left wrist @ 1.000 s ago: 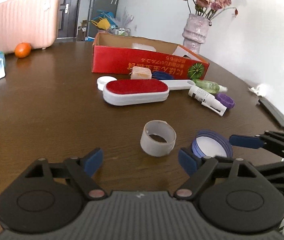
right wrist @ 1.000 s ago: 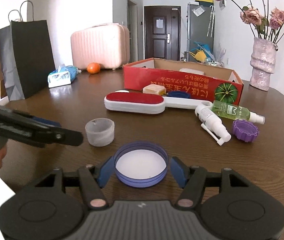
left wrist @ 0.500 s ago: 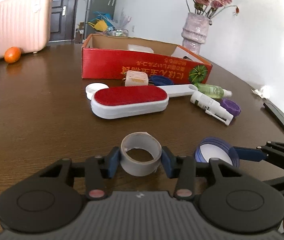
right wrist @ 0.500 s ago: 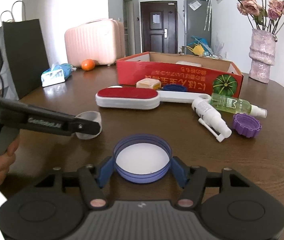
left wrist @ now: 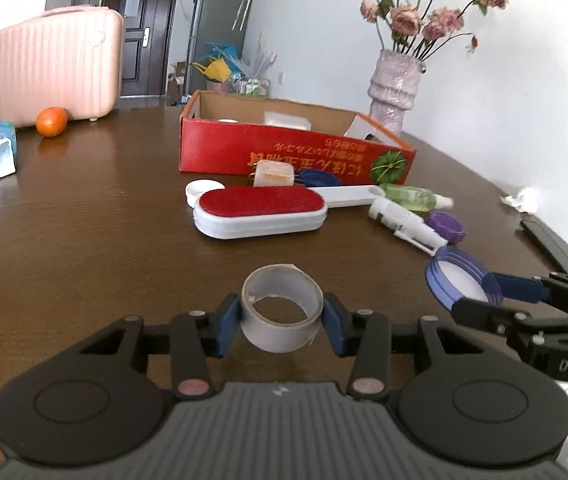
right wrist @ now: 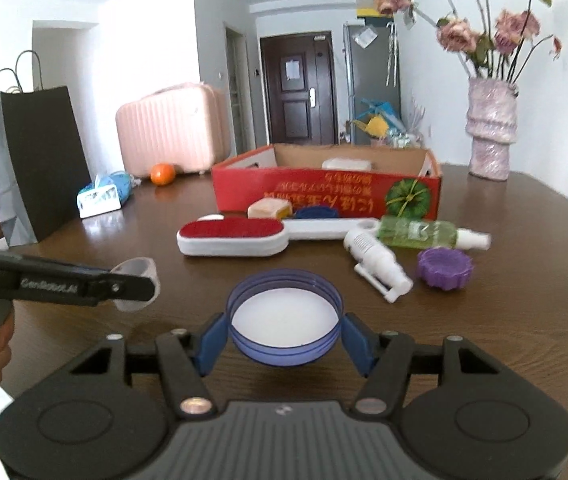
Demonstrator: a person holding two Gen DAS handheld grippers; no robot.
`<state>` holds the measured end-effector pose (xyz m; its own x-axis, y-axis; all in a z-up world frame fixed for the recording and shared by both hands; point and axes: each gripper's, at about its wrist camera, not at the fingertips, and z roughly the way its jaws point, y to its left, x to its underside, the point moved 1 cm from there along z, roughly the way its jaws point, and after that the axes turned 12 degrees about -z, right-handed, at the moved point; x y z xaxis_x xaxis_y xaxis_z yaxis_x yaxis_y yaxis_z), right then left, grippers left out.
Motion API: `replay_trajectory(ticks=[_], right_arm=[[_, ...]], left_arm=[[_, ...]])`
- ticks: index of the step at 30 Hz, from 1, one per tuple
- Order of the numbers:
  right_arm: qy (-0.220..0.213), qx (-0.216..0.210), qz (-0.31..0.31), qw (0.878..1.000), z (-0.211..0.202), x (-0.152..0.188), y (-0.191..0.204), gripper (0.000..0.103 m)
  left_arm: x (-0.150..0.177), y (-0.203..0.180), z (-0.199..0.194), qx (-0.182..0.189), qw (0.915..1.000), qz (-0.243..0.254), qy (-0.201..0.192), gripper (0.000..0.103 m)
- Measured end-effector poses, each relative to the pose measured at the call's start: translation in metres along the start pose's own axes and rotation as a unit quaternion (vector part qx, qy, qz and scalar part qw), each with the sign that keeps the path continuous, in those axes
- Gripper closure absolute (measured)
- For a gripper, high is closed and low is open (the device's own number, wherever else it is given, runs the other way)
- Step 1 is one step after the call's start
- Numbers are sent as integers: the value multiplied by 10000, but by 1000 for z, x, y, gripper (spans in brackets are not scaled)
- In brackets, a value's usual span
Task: Organize rigid objects
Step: 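Carry the tape roll with the left tool while the right tool carries the blue lid toward the red box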
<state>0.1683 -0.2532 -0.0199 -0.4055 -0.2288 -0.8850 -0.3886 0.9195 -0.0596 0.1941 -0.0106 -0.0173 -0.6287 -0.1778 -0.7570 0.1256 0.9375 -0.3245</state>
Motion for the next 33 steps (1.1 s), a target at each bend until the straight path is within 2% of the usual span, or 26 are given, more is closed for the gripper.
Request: replay_trajectory(ticks=[7,13,17,20,23,25,27,30,33], right_arm=[[-334,192,27,9993,-24,-7,4,41],[-509,281,5,9983,-28,-7,6,41],[-546,333,-198,9978,-19,-19,0,41],[-641,399,-364,9965,-7,-43,-13,41],[-691,345,-468,9959,16,-75,-35,41],[-654,316,-470,9963,40,-98,-55,41],[-568,231,-398,9973,69,-119,-75,41],[-206,223,-264,9992,124,-148,-109,41],[364,220,-123,9990,185,-169,-139,41]], left_arm=[[-1,-4,-25,104,9996,97,-259,58],[-9,-4,-23,101,9993,165,-306,58],[-36,-3,-15,284,9983,171,-473,58],[-73,-4,-1,338,9970,238,-654,58],[-123,-8,24,431,9963,328,-671,58],[-159,-7,55,490,9968,342,-536,58],[-189,-4,87,387,9981,247,-404,58],[-232,-1,145,324,9991,276,20,58],[-259,1,200,-48,9986,418,322,58]])
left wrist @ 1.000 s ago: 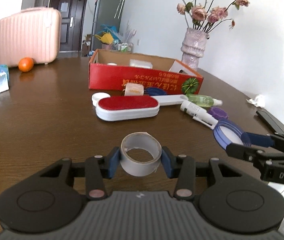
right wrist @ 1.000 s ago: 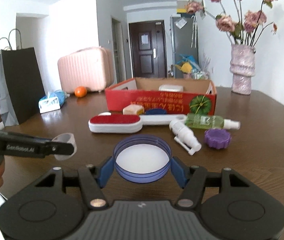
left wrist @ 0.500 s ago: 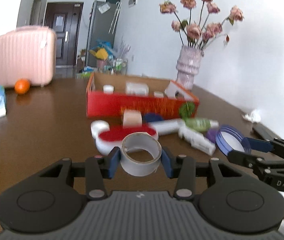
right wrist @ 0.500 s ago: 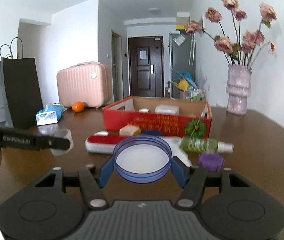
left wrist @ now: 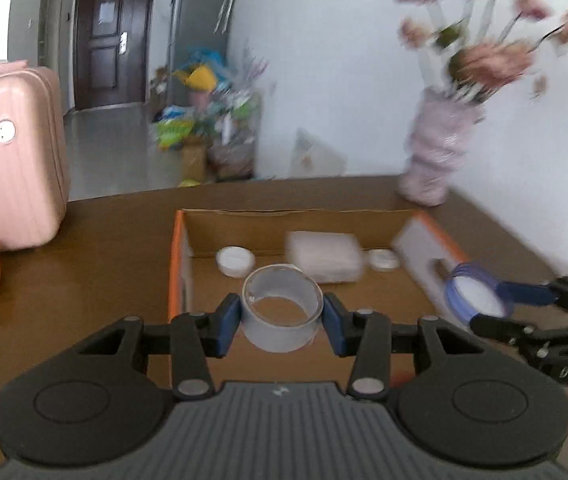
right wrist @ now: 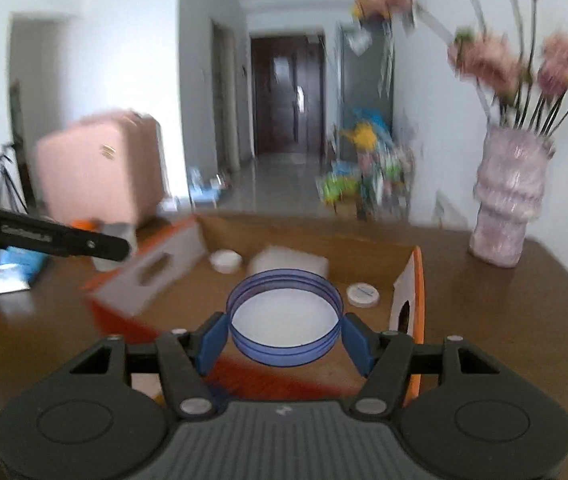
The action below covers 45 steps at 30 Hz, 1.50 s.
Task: Organize rigid objects
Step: 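Carry the tape roll with the left tool while the right tool carries the blue lid toward the red box, then open the left tool over the red box while the right tool releases the blue lid inside, then move both tools back over the objects on the table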
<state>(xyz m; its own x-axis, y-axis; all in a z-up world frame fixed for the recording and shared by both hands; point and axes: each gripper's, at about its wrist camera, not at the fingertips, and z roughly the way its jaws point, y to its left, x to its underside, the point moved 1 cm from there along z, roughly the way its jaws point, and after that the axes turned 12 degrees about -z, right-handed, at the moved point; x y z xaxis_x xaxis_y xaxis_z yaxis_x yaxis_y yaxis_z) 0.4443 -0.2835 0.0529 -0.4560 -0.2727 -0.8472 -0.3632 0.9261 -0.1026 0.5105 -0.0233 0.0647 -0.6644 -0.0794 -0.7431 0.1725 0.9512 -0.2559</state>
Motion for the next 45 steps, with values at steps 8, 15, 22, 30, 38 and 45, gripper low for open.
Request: replay_trajectory(ticks=[8,15,22,30,38,45], right_arm=[[1569,225,-329,9868,134,-25,-33,41],[2075,358,-833,9740,165,-24,-26,41],[1826,406,-740,9795,132,-40,-34,41],[1329,637,-773,9861,41,-71,-35,39],[706,765,-832,9911,-69,-80,-17,34],[-509,974,-720,9913,-160,-54,15,21]], left_arm=[[-33,15,110,-545,9936,195,974,58],[-22,10,124,-743,9890,521,1172,55],[-31,8,86,-764,9903,436,1074,47],[-51,-8,-19,-655,9958,395,505,29],[-35,-37,-127,-522,9966,590,-256,23],[26,-52,-208,-396,9829,881,-1569,4]])
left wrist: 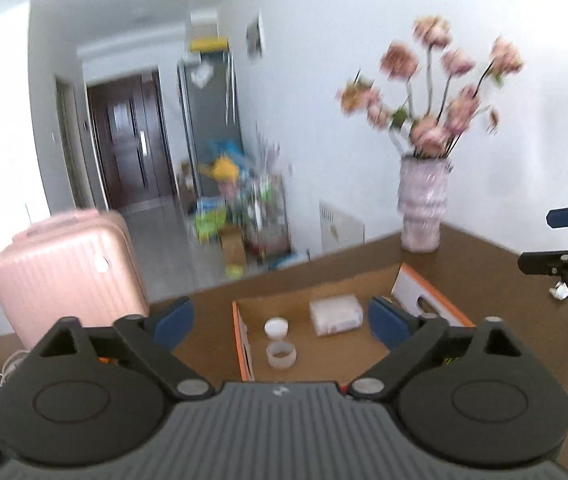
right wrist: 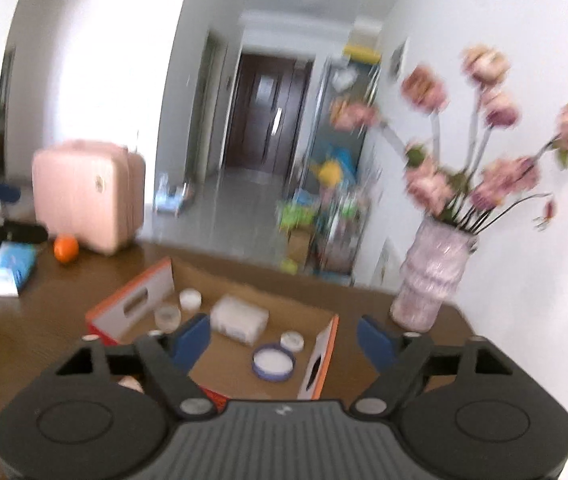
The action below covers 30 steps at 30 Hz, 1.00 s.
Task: Organize rigid objects
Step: 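Move both tools back over the objects on the table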
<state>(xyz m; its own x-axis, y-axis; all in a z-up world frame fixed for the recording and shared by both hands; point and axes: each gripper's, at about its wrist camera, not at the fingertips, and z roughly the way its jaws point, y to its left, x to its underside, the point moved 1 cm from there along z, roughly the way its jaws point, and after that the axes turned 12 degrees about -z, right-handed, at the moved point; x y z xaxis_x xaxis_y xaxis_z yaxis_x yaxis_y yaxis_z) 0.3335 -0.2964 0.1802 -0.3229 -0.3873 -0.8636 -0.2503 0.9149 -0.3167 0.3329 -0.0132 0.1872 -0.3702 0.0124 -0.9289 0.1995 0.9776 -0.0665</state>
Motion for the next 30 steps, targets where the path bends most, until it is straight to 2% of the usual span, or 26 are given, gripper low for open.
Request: replay_trajectory(ticks=[3,6,7,9,11,15,18,22,25,30], right_arm=[[-506,157,173,9984,-35,23,16,21],[-975,243,326,9944,-65,48,33,19],[-1156,287,419,9920,-75,57,39,13],[-1455,242,574,9874,-92,79,52,9],[-1541,163,633,9859,-105,101,65,8],[-1218,9,697,9901,-115,144,86,8],[-1012,-115,996,9898,-128,179,103,8],[-651,-168,1285,9894,-145,225,128,7],[-255,-188,1183,9925,-149,239,139,7],[96,32,1372,9905,-137,245,135,7]], left_arm=[[26,-6,-29,-60,9990,-44,-434,0],[58,-8,-58,-70,9957,-349,-855,0],[70,-9,-67,-78,9940,-451,-992,0],[96,-10,-83,-153,9912,-610,-1165,0],[118,-9,-97,-218,9898,-681,-1234,0],[168,-5,-119,-357,9883,-1069,-1025,0],[207,5,-137,-463,9869,-1400,-657,0],[247,7,-154,-505,9911,-1232,-93,0],[256,5,-149,-455,9922,-1135,245,0],[258,3,-135,-432,9903,-1256,405,0]])
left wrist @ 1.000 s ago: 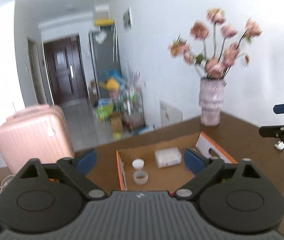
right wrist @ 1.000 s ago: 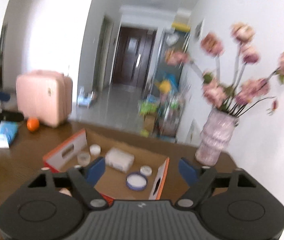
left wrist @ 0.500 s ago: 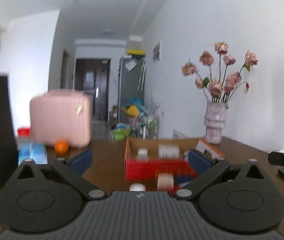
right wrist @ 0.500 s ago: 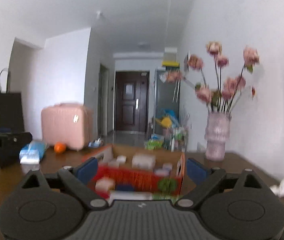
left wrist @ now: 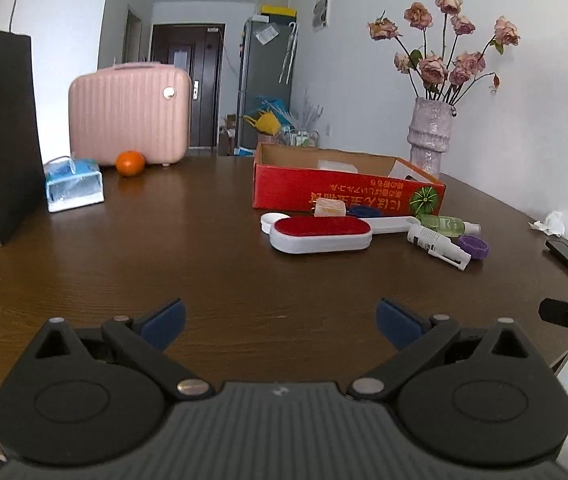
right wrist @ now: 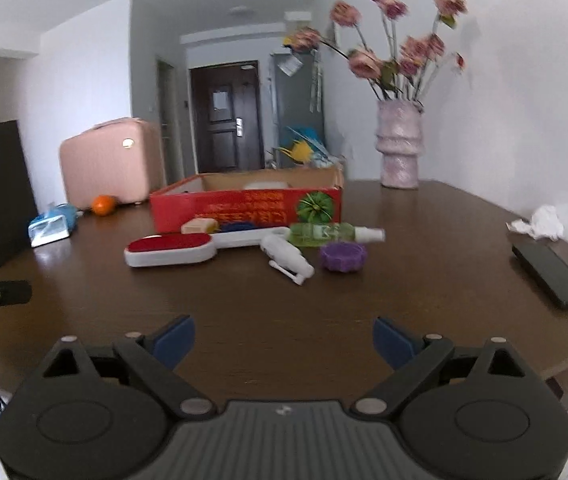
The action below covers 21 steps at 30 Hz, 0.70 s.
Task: Organize rigid objects
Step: 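Move both tools back over the objects on the table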
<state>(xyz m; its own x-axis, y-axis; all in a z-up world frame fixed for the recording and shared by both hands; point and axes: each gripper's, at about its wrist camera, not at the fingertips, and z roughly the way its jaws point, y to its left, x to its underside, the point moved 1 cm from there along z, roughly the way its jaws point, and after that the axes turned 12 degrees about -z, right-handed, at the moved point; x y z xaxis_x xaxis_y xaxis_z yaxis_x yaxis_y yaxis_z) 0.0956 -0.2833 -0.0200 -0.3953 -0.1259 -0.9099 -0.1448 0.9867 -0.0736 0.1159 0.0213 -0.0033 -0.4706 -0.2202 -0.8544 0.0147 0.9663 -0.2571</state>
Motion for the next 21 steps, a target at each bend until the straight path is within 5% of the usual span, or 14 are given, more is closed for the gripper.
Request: replay_trajectory(ticks=[5,9,14,21], right_arm=[[126,22,128,9998,13,1,-10,10],[319,-90,78,9994,34,-5,-16,28],[430,-228,-101,9988,68,-24,-19,47],[498,-395,-494,9968,132,-62,-19,51]], left_arm=[[0,-3,20,-58,9996,118,254,0],[-10,-4,43,-66,9987,96,493,1],[-37,-1,82,-144,9980,63,611,25],[-84,-9,157,-132,9984,291,475,31]])
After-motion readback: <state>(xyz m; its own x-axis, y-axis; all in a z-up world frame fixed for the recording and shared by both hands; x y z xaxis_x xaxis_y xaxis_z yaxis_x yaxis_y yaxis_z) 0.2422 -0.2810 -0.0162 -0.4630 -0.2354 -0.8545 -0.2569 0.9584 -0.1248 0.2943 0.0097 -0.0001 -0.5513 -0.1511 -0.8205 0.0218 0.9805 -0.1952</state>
